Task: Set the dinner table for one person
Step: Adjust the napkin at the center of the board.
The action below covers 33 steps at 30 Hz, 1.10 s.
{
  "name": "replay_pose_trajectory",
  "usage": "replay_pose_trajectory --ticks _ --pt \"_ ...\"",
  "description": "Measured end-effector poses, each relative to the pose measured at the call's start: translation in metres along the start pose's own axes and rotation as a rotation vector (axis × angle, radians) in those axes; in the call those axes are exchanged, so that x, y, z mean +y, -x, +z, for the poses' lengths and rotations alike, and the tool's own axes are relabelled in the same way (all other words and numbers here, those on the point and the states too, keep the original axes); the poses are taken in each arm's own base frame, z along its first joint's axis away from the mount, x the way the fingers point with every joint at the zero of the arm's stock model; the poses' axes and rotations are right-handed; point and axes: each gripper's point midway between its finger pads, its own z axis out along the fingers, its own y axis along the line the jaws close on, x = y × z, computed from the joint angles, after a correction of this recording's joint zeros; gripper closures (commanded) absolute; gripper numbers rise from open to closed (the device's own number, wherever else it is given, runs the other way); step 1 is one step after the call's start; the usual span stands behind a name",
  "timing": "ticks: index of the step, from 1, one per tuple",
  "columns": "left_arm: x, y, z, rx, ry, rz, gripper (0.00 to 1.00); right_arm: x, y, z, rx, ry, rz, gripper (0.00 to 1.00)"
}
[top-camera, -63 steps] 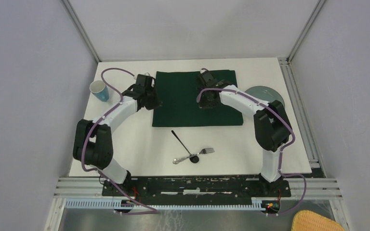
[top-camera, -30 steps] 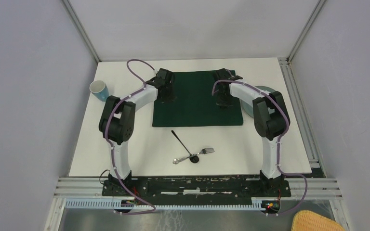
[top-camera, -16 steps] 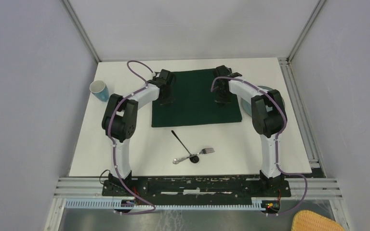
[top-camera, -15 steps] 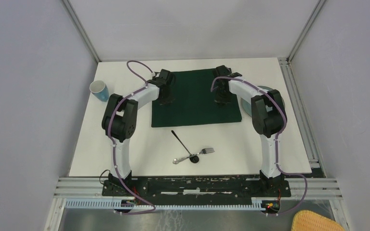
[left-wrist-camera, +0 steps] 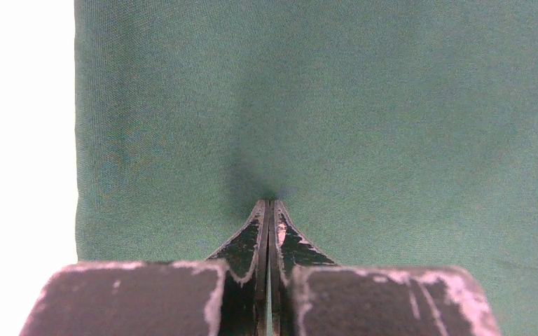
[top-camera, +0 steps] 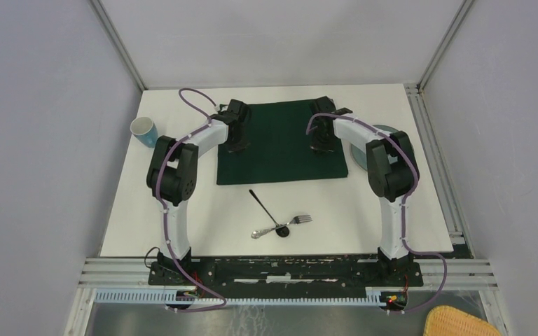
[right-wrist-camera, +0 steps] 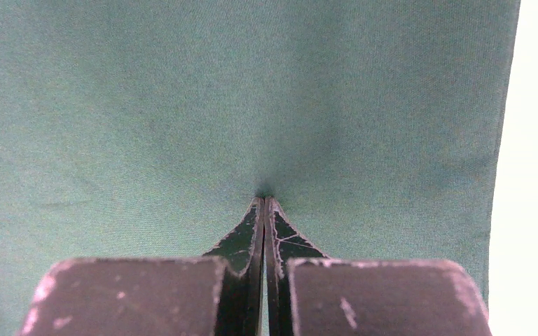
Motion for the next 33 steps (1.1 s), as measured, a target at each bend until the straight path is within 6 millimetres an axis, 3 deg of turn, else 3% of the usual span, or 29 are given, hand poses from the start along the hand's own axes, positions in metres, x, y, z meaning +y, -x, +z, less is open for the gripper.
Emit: replay_pose_trajectory --ticks 17,33 --pt "0.003 -0.001 0.0 0.004 0.006 -0.009 0.98 -0.001 -0.034 -0.013 0.009 0.03 0.018 1.0" --pt "0.008 -0.008 -0.004 0.007 0.003 -0.019 0.98 -0.002 -0.037 -0.015 0.027 0.007 0.009 1.0"
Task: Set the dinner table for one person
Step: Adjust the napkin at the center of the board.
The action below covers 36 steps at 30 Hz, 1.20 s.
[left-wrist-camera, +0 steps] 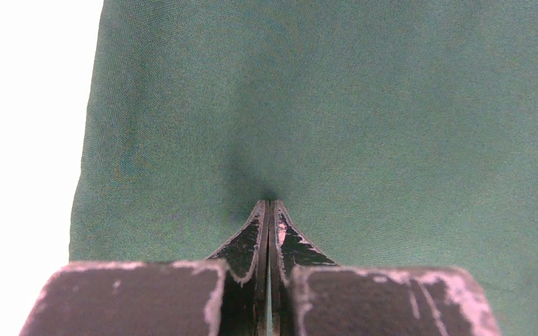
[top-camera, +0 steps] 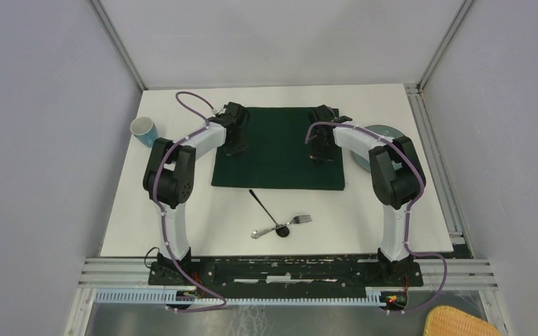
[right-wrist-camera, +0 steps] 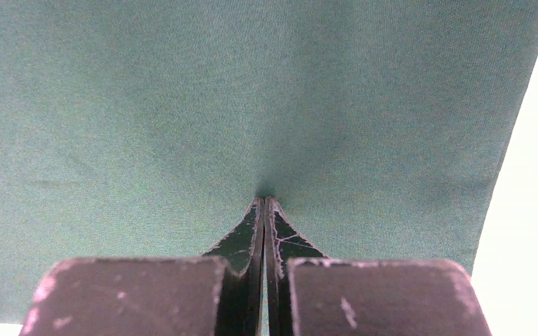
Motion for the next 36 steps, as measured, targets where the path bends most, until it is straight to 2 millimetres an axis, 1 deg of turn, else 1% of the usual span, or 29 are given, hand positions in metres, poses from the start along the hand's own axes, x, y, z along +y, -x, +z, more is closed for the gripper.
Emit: replay_pose_trajectory --ticks 23,36 --pt "0.008 -0.017 -0.01 0.029 0.017 -0.004 0.98 -0.001 0.001 0.0 0.026 -0.028 -0.032 1.0" --pt "0.008 -0.017 -0.01 0.031 0.018 -0.004 0.98 -0.001 0.001 0.0 0.027 -0.031 -0.033 1.0"
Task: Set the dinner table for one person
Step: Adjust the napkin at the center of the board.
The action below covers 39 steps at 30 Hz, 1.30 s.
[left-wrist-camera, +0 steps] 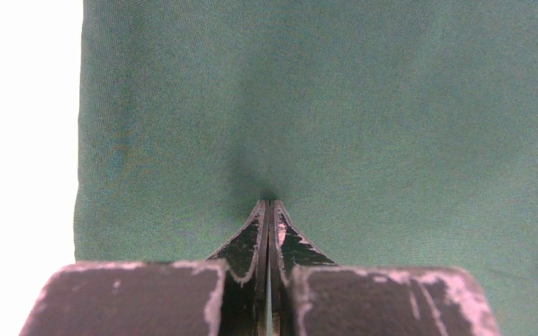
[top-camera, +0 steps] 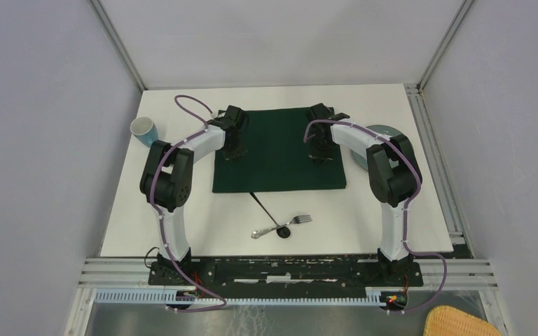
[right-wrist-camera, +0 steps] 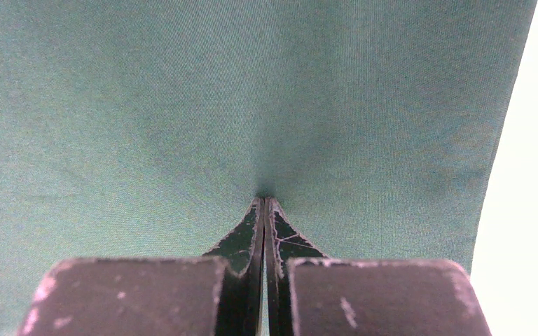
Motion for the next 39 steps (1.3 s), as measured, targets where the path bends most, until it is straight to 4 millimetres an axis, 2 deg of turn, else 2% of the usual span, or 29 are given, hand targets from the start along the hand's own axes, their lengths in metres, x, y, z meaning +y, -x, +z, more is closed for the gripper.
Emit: replay_pose_trajectory --ticks 8,15,18,21,26,30,31,33,36,39 --pt "0.002 -0.001 -0.002 0.011 0.009 0.003 0.97 0.0 0.001 -0.001 -0.001 -0.002 -0.003 0.99" --pt "0.004 -0.003 -0.005 0.022 0.021 0.006 0.71 -0.002 0.001 -0.001 -0.003 -0.008 -0.008 0.77" --pt "0.006 0.001 -0.011 0.014 0.035 0.008 0.7 -0.002 0.003 -0.005 -0.01 -0.008 -0.01 0.74" --pt "0.003 0.014 -0.022 -0.019 0.035 0.004 0.7 0.001 0.011 -0.013 -0.037 0.001 -0.012 0.73" --pt "-0.009 0.041 -0.045 -0.096 -0.004 -0.013 0.71 0.011 0.037 -0.048 -0.127 0.047 -0.008 0.78" --pt "-0.019 0.059 -0.068 -0.153 -0.059 -0.013 0.71 0.018 0.058 -0.091 -0.23 0.105 -0.004 0.72" --pt "-0.024 0.064 -0.073 -0.17 -0.077 -0.006 0.71 0.017 0.066 -0.111 -0.285 0.121 0.001 0.7" --pt "-0.035 0.074 -0.082 -0.2 -0.108 0.01 0.71 0.015 0.073 -0.128 -0.333 0.13 0.01 0.67" --pt "-0.059 0.083 -0.099 -0.247 -0.159 0.057 0.71 0.001 0.078 -0.156 -0.428 0.134 0.048 0.67" --pt "-0.091 0.086 -0.117 -0.291 -0.212 0.122 0.71 -0.026 0.064 -0.161 -0.451 0.122 0.1 0.67"
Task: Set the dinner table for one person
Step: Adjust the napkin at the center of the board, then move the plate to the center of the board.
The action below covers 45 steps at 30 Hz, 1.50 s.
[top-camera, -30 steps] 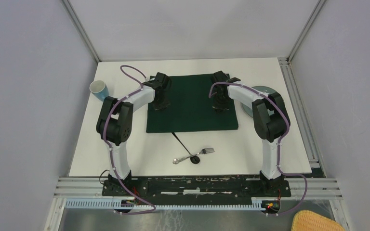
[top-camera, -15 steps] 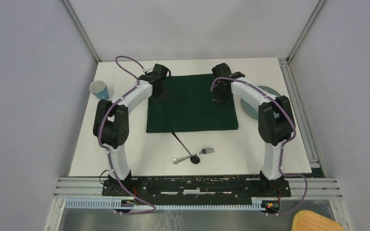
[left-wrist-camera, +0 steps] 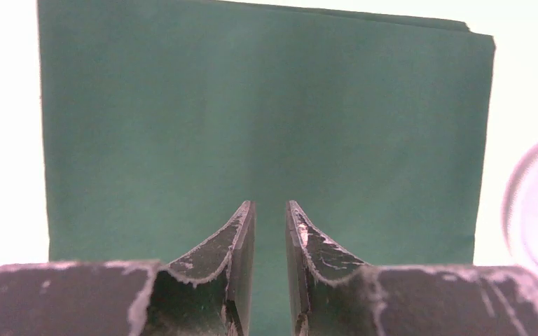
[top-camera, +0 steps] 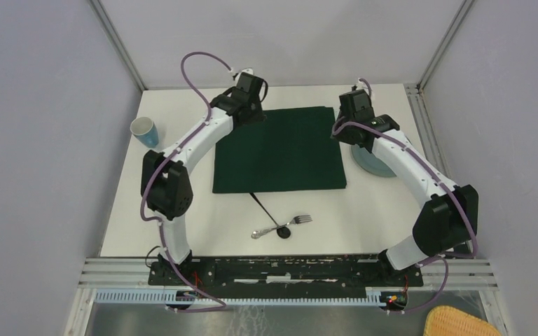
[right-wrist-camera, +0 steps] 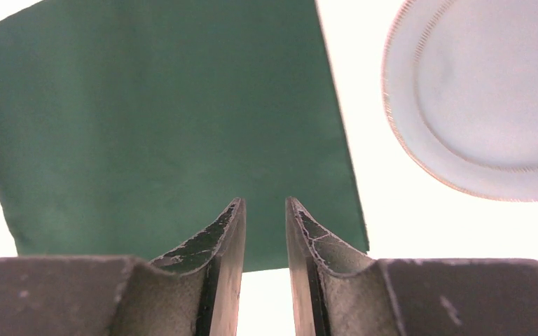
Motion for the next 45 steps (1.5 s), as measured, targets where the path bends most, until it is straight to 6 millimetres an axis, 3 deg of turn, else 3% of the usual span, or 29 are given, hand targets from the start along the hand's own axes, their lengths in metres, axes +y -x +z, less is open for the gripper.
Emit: replay_pose_trajectory --ticks 4,7,12,19,25,31,36,42,45 --pt "-0.05 0.001 0.0 -0.021 -0.081 0.078 0.71 -0.033 -0.012 0.004 0.023 -0.066 0.061 0.64" --pt "-0.074 -0.015 0.006 0.013 -0.127 0.116 0.71 -0.057 -0.024 0.009 0.046 -0.113 0.094 0.56" --pt "-0.08 -0.037 0.019 0.073 -0.139 0.149 0.71 -0.099 -0.046 0.0 0.045 -0.166 0.175 0.46" --pt "-0.084 -0.047 0.018 0.101 -0.157 0.168 0.71 -0.147 -0.061 -0.012 -0.005 -0.233 0.303 0.31" --pt "-0.1 -0.049 0.017 0.097 -0.2 0.217 0.71 -0.168 -0.074 -0.017 -0.031 -0.264 0.375 0.3" --pt "-0.125 -0.049 0.035 0.08 -0.23 0.24 0.71 -0.179 -0.075 -0.022 -0.055 -0.293 0.4 0.31" --pt "-0.123 -0.064 0.045 0.118 -0.213 0.255 0.71 -0.189 -0.077 -0.023 -0.078 -0.325 0.442 0.33" --pt "-0.119 -0.068 0.048 0.125 -0.2 0.258 0.71 -0.2 -0.099 -0.01 -0.034 -0.374 0.495 0.34" --pt "-0.115 -0.074 0.051 0.137 -0.192 0.262 0.71 -0.207 -0.103 -0.005 -0.029 -0.393 0.521 0.44"
